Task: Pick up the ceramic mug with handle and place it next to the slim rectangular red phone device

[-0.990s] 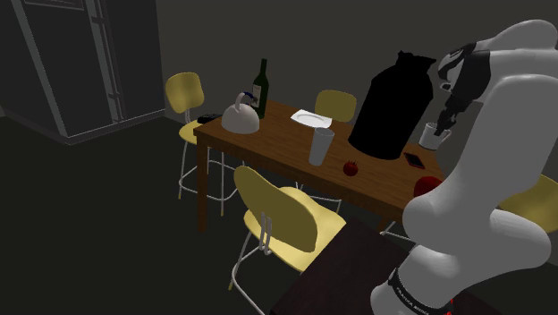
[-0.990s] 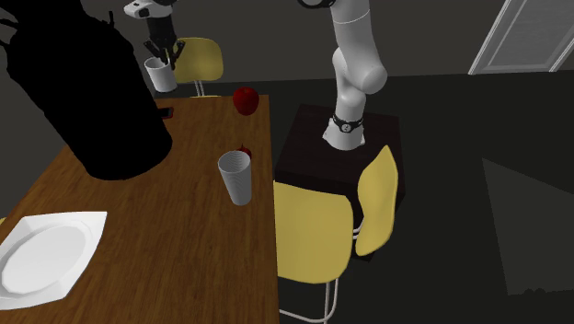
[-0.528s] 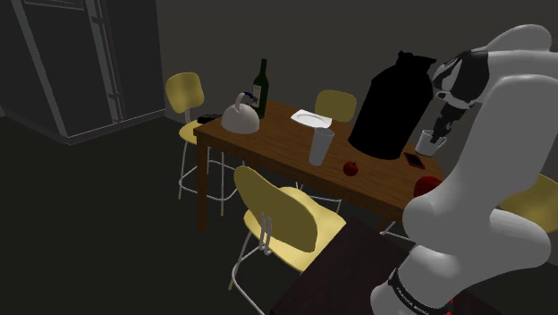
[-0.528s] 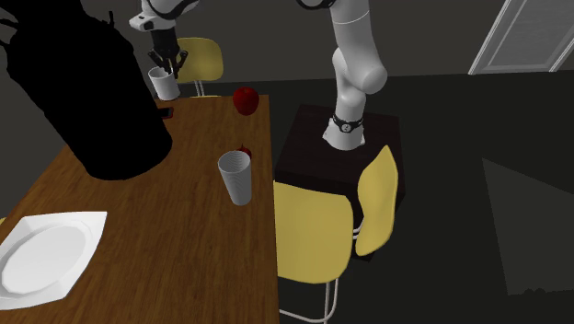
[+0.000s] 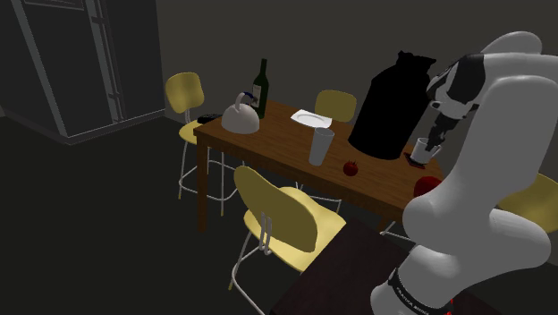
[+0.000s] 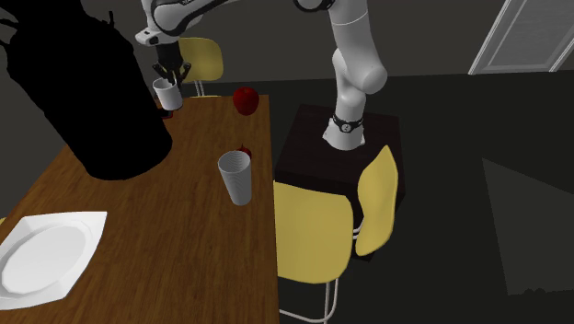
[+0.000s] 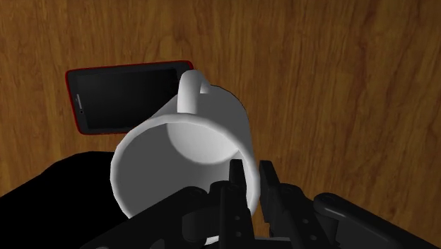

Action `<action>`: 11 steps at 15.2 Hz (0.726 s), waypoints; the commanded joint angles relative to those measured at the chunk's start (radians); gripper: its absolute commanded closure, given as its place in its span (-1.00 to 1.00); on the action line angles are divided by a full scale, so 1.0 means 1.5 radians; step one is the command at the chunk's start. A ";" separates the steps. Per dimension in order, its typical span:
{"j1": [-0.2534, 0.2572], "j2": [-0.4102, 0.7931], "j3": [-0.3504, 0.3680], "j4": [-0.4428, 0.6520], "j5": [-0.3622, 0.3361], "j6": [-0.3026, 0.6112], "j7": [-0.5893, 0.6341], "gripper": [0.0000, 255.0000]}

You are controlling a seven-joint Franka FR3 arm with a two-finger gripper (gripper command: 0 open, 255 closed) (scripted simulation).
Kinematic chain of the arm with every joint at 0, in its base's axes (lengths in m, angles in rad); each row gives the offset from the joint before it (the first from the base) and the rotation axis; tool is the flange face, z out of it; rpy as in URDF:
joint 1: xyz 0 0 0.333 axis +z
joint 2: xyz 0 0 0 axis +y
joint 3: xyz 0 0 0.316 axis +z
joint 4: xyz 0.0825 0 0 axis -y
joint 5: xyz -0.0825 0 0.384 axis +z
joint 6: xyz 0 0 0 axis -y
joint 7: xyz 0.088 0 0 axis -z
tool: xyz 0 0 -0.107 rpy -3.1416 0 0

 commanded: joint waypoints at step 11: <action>-0.004 0.025 0.007 -0.036 0.017 0.058 -0.013 1.00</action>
